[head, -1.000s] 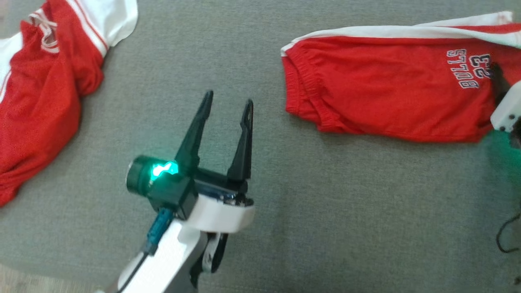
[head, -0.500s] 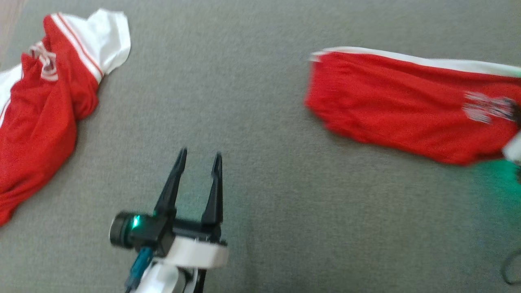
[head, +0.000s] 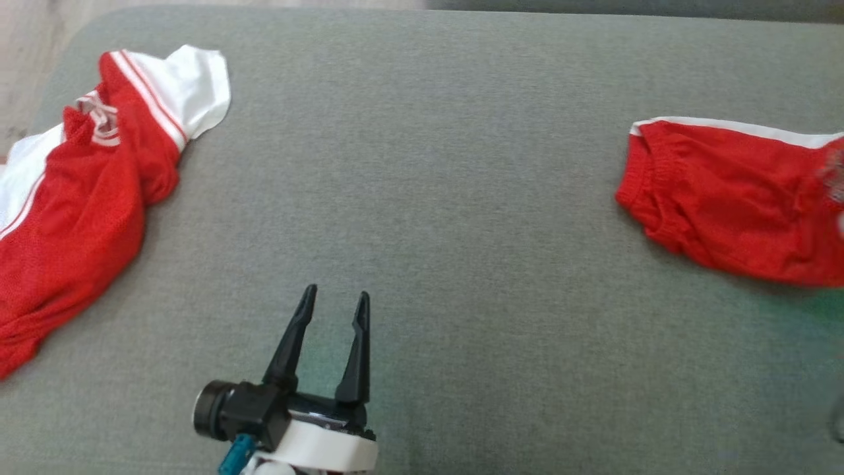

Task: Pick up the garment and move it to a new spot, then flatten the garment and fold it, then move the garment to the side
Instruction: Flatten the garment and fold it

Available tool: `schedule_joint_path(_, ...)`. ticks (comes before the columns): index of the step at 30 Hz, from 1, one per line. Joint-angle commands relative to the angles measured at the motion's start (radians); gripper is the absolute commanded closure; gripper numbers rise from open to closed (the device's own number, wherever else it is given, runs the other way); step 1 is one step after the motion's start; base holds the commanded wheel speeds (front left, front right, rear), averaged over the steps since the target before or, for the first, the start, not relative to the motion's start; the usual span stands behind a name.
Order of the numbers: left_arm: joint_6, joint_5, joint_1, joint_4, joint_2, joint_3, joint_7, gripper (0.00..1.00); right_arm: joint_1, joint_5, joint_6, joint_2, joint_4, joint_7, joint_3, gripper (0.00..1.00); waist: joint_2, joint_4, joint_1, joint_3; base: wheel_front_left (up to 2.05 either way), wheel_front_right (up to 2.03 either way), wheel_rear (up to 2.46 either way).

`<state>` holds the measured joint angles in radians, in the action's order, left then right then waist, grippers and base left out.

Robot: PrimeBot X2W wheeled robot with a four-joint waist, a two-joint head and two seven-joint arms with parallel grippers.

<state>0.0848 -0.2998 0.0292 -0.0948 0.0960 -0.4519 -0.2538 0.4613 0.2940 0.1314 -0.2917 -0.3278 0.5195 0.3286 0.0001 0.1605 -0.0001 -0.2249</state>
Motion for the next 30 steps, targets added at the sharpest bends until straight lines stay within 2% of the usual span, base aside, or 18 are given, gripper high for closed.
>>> schedule_joint_path(1, -0.005, 0.008, 0.005, 0.025, -0.01, 0.034, -0.008, 0.0, 0.042, -0.009, -0.001, 0.004, 0.043, 0.01, -0.045, 1.0, -0.0001, 0.01, 0.0001, -0.001, 0.0, 0.0, 0.0)
schedule_joint_path(6, -0.029, 0.025, 0.005, 0.001, -0.029, 0.035, -0.008, 0.0, 0.064, -0.036, -0.001, 0.083, -0.005, 0.051, -0.247, 1.0, -0.0001, 0.047, 0.0001, -0.006, 0.0, 0.0, 0.0)
schedule_joint_path(12, -0.038, 0.031, -0.003, -0.022, -0.04, 0.04, -0.008, 0.0, 0.066, -0.043, -0.001, 0.095, -0.099, 0.02, -0.356, 1.0, -0.0001, 0.082, 0.0001, -0.004, 0.0, 0.0, 0.0)
schedule_joint_path(13, -0.039, 0.032, -0.006, -0.024, -0.041, 0.043, -0.008, 0.0, 0.065, -0.037, -0.001, 0.091, -0.106, 0.014, -0.368, 0.89, -0.0001, 0.084, 0.0001, -0.004, 0.0, 0.0, 0.0)
schedule_joint_path(14, -0.04, 0.032, -0.008, -0.026, -0.042, 0.045, -0.008, 0.0, 0.064, -0.033, -0.001, 0.083, -0.109, 0.003, -0.385, 0.73, -0.0001, 0.084, 0.0001, -0.002, 0.0, 0.0, 0.0)
schedule_joint_path(15, -0.041, 0.033, -0.011, -0.027, -0.042, 0.048, -0.008, 0.0, 0.061, -0.028, -0.001, 0.074, -0.11, -0.006, -0.407, 0.43, -0.0001, 0.083, 0.0001, -0.001, 0.0, 0.0, 0.0)
schedule_joint_path(16, -0.041, 0.033, -0.015, -0.03, -0.043, 0.05, -0.008, 0.0, 0.058, -0.018, -0.001, 0.068, -0.111, -0.013, -0.426, 0.03, -0.0001, 0.08, 0.0001, 0.001, 0.0, 0.0, 0.0)
schedule_joint_path(17, -0.042, 0.034, -0.018, -0.033, -0.043, 0.052, -0.008, 0.0, 0.055, -0.005, -0.001, 0.064, -0.109, -0.022, -0.439, 0.0, -0.0001, 0.075, 0.0001, 0.004, 0.0, 0.0, 0.0)
schedule_joint_path(20, -0.044, 0.036, -0.023, -0.039, -0.044, 0.057, -0.008, 0.0, 0.04, 0.046, -0.001, 0.059, -0.09, -0.037, -0.499, 0.0, -0.0001, 0.059, 0.0001, 0.016, 0.0, 0.0, 0.0)
schedule_joint_path(26, -0.044, 0.038, -0.032, -0.047, -0.045, 0.068, -0.008, 0.0, -0.019, 0.205, -0.001, 0.038, 0.008, -0.064, -0.677, 0.0, -0.0001, 0.016, 0.0001, 0.048, 0.0, 0.0, 0.0)
schedule_joint_path(30, -0.039, 0.032, -0.043, -0.05, -0.045, 0.071, -0.008, 0.0, -0.054, 0.248, -0.001, 0.026, 0.062, -0.104, -0.717, 0.0, -0.0001, -0.01, 0.0001, 0.072, 0.0, 0.0, 0.0)
